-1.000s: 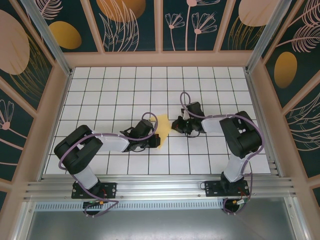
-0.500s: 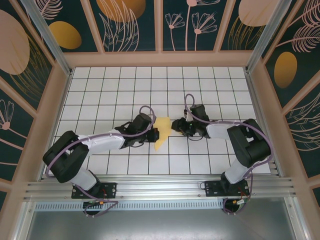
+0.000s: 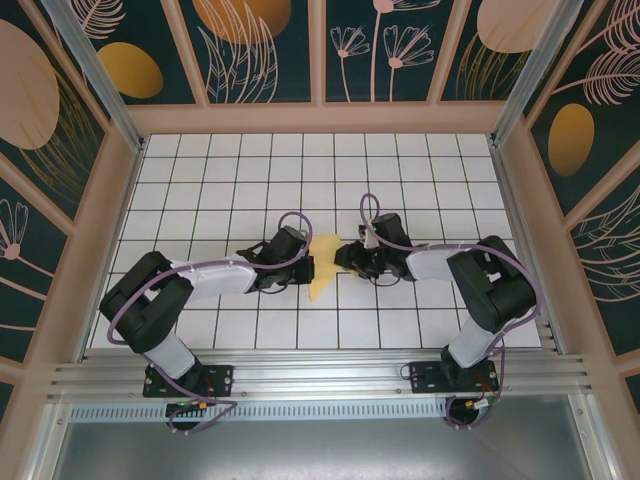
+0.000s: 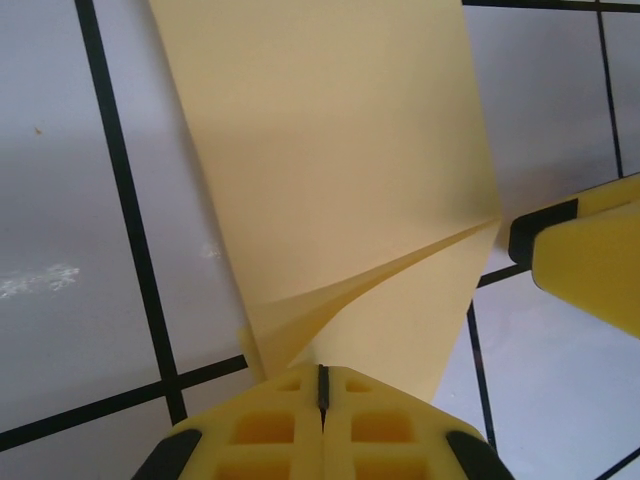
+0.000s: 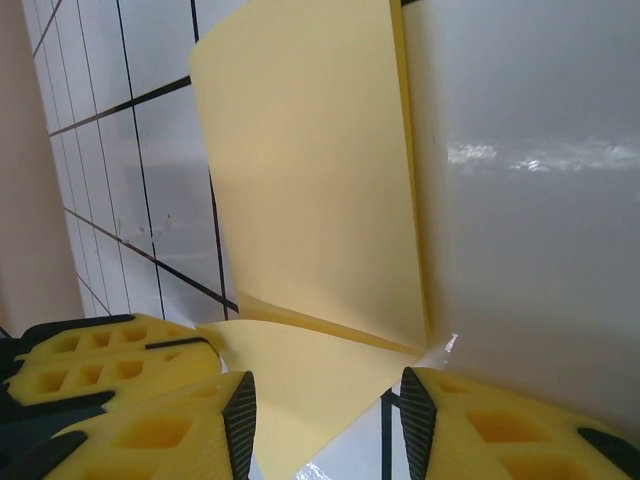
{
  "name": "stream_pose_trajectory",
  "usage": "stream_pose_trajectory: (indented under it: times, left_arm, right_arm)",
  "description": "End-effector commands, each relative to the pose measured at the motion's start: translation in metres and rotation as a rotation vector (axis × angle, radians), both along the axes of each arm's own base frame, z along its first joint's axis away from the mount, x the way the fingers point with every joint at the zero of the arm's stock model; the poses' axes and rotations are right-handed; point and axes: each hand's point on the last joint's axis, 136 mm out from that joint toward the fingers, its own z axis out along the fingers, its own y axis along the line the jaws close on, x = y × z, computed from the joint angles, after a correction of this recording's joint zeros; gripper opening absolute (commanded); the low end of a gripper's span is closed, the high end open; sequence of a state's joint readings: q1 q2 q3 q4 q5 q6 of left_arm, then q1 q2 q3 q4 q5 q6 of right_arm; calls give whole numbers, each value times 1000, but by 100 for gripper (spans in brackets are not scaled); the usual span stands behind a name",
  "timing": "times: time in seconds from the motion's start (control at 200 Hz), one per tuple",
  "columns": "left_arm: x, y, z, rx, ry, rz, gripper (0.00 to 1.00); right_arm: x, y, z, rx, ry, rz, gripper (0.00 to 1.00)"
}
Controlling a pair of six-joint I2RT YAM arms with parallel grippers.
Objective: Fold a paper plane with a square sheet of paper (pick it up from the middle)
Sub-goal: Third fold the triangle at the center of the table.
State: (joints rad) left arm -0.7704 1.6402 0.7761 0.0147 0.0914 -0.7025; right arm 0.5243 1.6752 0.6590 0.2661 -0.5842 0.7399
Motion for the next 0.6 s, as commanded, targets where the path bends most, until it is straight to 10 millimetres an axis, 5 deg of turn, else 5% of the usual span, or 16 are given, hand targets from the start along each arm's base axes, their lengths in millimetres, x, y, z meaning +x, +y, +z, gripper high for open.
stream_pose_trajectory:
  times: [0.0, 0.59]
  left_arm:
    - [2, 9, -14, 61, 6, 17, 0]
    - [-8, 19, -33, 98, 43, 11, 0]
  right_arm:
    - [-3, 3, -6, 1, 8, 1, 46]
    - [1, 19, 4, 37, -12, 20, 42]
